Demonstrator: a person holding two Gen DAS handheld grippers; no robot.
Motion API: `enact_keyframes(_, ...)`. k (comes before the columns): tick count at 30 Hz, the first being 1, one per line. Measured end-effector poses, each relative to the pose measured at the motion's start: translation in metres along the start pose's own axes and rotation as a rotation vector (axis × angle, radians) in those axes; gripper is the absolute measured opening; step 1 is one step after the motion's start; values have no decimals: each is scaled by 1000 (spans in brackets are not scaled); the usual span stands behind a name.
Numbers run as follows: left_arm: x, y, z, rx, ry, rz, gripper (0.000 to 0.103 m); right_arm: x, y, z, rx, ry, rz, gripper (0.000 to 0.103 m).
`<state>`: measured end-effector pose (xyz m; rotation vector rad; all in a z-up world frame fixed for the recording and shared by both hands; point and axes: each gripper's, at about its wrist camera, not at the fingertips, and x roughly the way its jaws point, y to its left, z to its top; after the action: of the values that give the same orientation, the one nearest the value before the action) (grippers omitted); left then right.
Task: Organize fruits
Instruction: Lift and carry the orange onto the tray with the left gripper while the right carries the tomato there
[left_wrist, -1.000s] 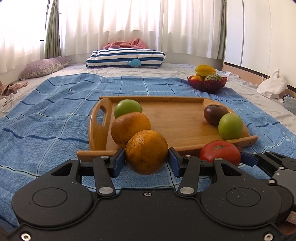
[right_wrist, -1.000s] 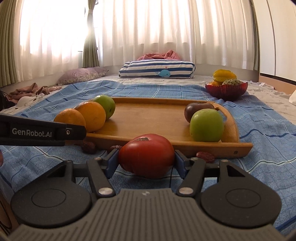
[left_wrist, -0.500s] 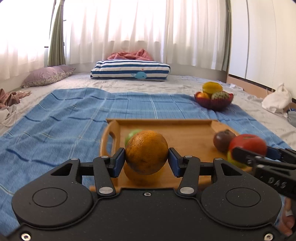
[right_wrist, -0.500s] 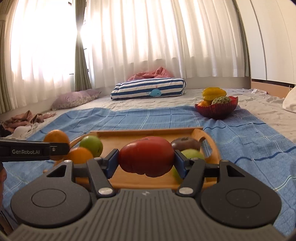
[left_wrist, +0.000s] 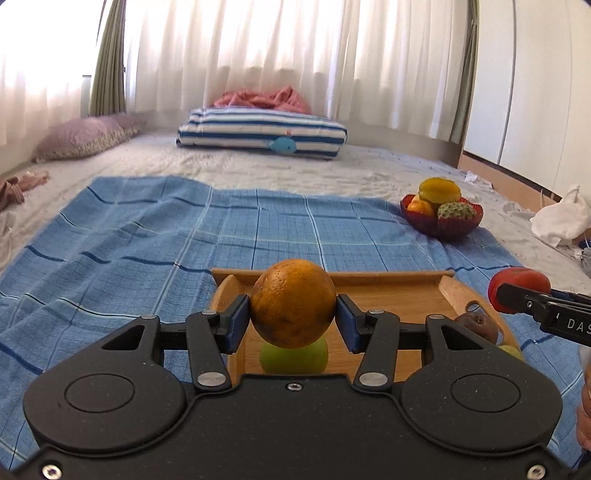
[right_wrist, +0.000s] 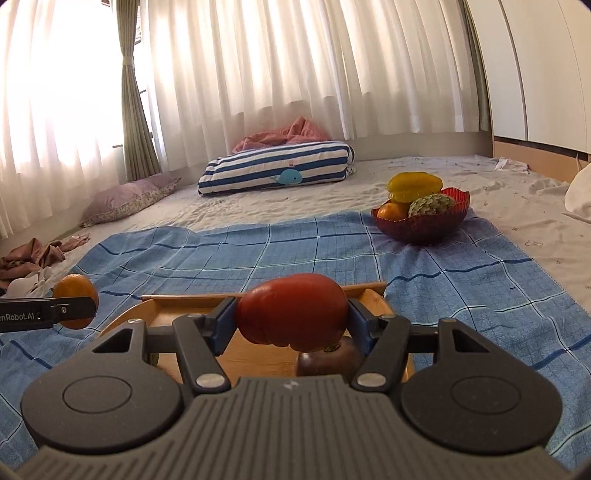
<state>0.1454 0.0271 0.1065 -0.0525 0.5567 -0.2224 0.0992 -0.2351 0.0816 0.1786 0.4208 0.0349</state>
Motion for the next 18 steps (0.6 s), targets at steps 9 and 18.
enact_keyframes(9, 63, 15, 23, -21, 122, 18, 48, 60, -19, 22, 41, 126, -23, 65)
enact_keyframes(18, 112, 9, 23, 23, 217, 62, 48, 105, -29, 23, 55, 240, -60, 65)
